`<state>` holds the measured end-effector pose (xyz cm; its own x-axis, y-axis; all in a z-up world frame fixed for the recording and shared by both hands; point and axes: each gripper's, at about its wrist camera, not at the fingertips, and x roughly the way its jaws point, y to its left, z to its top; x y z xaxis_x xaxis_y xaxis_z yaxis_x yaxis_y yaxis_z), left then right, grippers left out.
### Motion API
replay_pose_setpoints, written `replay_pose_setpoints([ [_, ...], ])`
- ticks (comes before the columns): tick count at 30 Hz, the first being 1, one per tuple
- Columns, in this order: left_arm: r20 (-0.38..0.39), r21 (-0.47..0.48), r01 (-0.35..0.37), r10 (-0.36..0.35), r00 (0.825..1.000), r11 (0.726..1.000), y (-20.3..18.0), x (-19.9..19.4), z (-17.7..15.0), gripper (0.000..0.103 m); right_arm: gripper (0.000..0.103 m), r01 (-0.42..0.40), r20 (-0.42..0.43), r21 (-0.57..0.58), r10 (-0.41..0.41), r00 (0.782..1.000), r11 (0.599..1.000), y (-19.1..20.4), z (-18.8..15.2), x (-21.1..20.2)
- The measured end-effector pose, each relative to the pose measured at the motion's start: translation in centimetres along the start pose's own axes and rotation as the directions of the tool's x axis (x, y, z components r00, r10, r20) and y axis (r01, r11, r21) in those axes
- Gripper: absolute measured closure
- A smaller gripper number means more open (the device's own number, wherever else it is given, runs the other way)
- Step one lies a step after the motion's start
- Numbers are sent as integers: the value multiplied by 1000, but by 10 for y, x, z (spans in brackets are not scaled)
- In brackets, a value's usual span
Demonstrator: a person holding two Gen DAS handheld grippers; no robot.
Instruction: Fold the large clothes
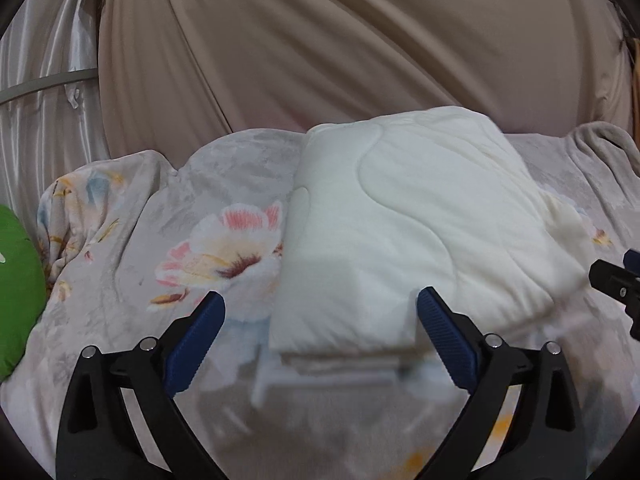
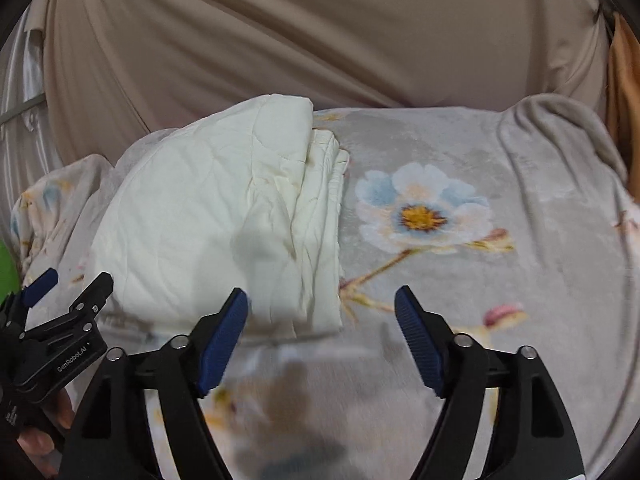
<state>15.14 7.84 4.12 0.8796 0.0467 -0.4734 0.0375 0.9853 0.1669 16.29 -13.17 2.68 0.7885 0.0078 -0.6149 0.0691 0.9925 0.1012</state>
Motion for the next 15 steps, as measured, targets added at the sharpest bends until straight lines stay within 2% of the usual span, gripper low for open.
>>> replay_pose_setpoints([
  [4, -36, 32, 38, -36, 999, 999, -19, -25, -23, 8, 17, 46, 21, -85, -45, 999, 995, 11, -31, -34],
  [7, -69, 73, 51, -46, 997, 996, -34, -34, -38, 8, 17, 73, -2, -128, -74, 997, 989, 14, -53, -41],
  [10, -73, 95, 46, -39, 997, 994, -43, -44, -46, 8, 17, 61, -43, -128, -67, 997, 990, 16, -69, -41],
  [11, -69, 81, 31, -25, 997, 996, -43, -47, -47, 5, 17, 59, -57, -117, -66, 996, 991, 15, -73, -40],
  [15, -97, 47, 30, -25, 995, 998, -40, -45, -51, 5, 17, 62, -63, -93, -68, 996, 994, 16, -80, -42],
])
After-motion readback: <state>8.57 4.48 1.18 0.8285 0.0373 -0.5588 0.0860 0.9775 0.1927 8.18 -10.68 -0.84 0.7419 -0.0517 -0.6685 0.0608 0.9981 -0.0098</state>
